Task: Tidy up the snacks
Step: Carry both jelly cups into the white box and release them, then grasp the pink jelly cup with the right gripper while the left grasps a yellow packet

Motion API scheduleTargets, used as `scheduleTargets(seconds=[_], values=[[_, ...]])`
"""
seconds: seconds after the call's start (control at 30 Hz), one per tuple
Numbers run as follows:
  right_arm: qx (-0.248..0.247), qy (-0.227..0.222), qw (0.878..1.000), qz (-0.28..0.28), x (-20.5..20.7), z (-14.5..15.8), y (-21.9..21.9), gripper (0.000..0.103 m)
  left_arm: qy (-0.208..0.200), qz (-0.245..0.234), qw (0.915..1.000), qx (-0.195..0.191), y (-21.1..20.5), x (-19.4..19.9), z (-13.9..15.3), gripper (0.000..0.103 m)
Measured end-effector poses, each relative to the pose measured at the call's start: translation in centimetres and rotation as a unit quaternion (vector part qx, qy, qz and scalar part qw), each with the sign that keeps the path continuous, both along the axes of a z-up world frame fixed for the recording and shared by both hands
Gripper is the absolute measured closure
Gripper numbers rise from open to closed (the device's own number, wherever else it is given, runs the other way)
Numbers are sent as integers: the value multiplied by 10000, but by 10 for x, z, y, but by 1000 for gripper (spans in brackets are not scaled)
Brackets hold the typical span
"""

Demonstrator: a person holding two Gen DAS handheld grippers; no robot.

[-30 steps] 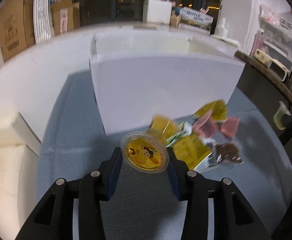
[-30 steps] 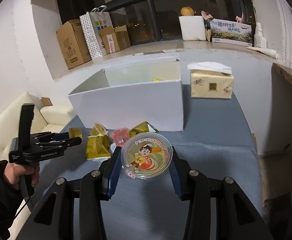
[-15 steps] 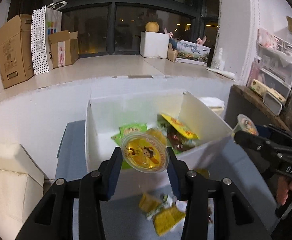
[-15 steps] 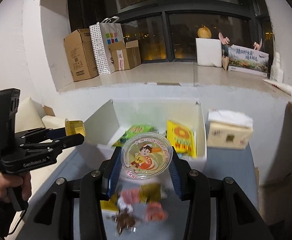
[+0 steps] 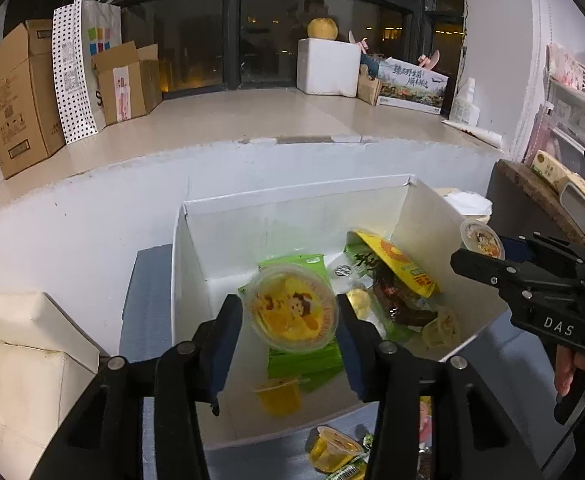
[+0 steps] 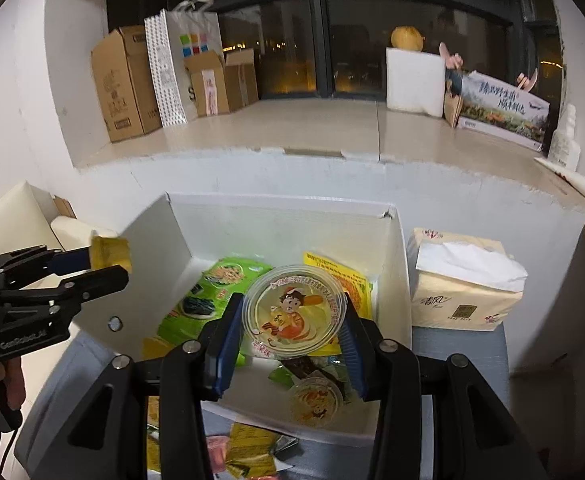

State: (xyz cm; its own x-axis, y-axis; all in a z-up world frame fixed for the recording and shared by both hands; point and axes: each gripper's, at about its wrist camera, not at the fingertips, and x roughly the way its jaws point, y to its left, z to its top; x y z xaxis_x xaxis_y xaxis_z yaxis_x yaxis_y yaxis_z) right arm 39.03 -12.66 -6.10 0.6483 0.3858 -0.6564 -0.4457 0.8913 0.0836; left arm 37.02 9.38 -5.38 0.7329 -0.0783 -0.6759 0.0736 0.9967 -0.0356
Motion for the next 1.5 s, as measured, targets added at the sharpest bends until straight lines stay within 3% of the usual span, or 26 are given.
scheduleTargets(seconds=[0.07, 0.1, 0.17, 0.27, 0.37, 0.47, 0.6, 0.83, 1.17, 1.47, 1.5], values=[[10, 52, 10000, 2, 2, -6, -1, 47, 30, 80, 10000, 26, 1, 2, -4, 31], [3, 42, 10000, 10, 2, -7, -1, 36, 21, 96, 10000, 16, 1, 2, -5, 26], [-12, -59, 10000, -6, 0, -8, -2, 23, -67, 116, 9999, 20, 1, 1, -5, 9], [52, -108, 9999, 1, -2, -5, -4, 14, -91, 106, 9998, 112, 0, -1, -4, 5], [43, -105, 9999, -28, -4, -2, -4, 14, -71, 93, 9999, 94, -1, -1, -2, 0], [79, -198, 9997, -84, -10, 5, -7, 0, -58, 101, 9999, 104, -3, -5, 2, 0], [188, -256, 9995, -87, -24, 16, -14, 0, 49, 86, 10000, -6, -6, -14, 4, 0], [362, -352, 9987, 2, -73, 24, -38, 0, -158, 15, 9999, 6, -19, -63, 9, 0], [314, -90, 9992, 216, -140, -23, -57, 0, -168, -155, 9997, -123, -38, -167, -12, 0], [263, 353, 9984, 367, -128, -73, -46, 1, -42, 25, 9989, -475, -38, -229, -35, 0], [250, 445, 9981, 358, -122, -80, -44, 6, -9, 54, 9987, -500, -38, -232, -38, 0]])
